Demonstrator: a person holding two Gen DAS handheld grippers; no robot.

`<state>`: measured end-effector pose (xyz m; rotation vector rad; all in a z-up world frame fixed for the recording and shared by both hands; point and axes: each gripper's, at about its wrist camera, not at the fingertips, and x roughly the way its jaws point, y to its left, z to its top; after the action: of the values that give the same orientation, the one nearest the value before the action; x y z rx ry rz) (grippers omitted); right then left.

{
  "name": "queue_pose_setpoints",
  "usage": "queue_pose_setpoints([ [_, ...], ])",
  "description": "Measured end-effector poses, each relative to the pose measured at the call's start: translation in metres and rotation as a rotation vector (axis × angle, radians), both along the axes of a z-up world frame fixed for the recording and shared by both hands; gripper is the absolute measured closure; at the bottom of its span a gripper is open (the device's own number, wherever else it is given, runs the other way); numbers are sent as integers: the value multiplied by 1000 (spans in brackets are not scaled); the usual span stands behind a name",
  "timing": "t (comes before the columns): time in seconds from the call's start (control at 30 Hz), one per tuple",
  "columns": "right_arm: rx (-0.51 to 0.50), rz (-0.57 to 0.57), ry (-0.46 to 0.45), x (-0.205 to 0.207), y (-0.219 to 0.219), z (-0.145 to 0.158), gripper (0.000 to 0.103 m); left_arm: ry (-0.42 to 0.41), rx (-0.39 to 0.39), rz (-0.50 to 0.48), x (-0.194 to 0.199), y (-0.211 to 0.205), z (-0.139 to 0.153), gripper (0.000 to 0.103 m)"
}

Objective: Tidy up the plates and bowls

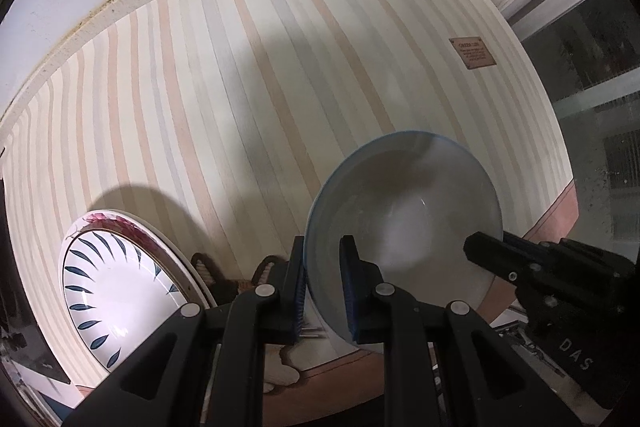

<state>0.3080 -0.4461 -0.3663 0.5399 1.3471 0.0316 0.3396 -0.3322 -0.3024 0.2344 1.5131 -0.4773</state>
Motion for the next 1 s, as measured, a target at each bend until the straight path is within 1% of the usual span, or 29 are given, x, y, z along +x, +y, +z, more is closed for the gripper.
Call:
queue_pose_setpoints([
  [0.1,-16,0,14,1,0,-2,90,0,8,-5,-2,-1,-3,89],
  [0.3,-1,-5,16,4,-2,-3,88,3,7,-9,-2,-1,-1,89],
  [0.4,3,-8,20,5,-3,-1,88,-8,3,-16,-4,2,4,89],
  [0.53,-13,-7,9,1,-3,9,88,-50,-14,-24,-14,9,26,89],
  [0.7,-57,10,-39,-17,8,38,87,-116,-27,-43,-35,19,59,88],
  [0.73,-69,10,-51,-22,11,46,86,-123,-33,-45,-38,20,65,88],
  [0.8,-95,7,-79,-33,15,64,77,-149,-53,-47,-48,26,80,87],
  [0.87,-116,3,-110,-42,18,81,64,-173,-68,-45,-54,31,93,87],
  [0.93,-133,-4,-138,-51,21,97,60,-194,-88,-42,-61,37,107,86],
  [1.0,-150,-11,-165,-60,23,115,58,-219,-104,-38,-66,42,119,85],
])
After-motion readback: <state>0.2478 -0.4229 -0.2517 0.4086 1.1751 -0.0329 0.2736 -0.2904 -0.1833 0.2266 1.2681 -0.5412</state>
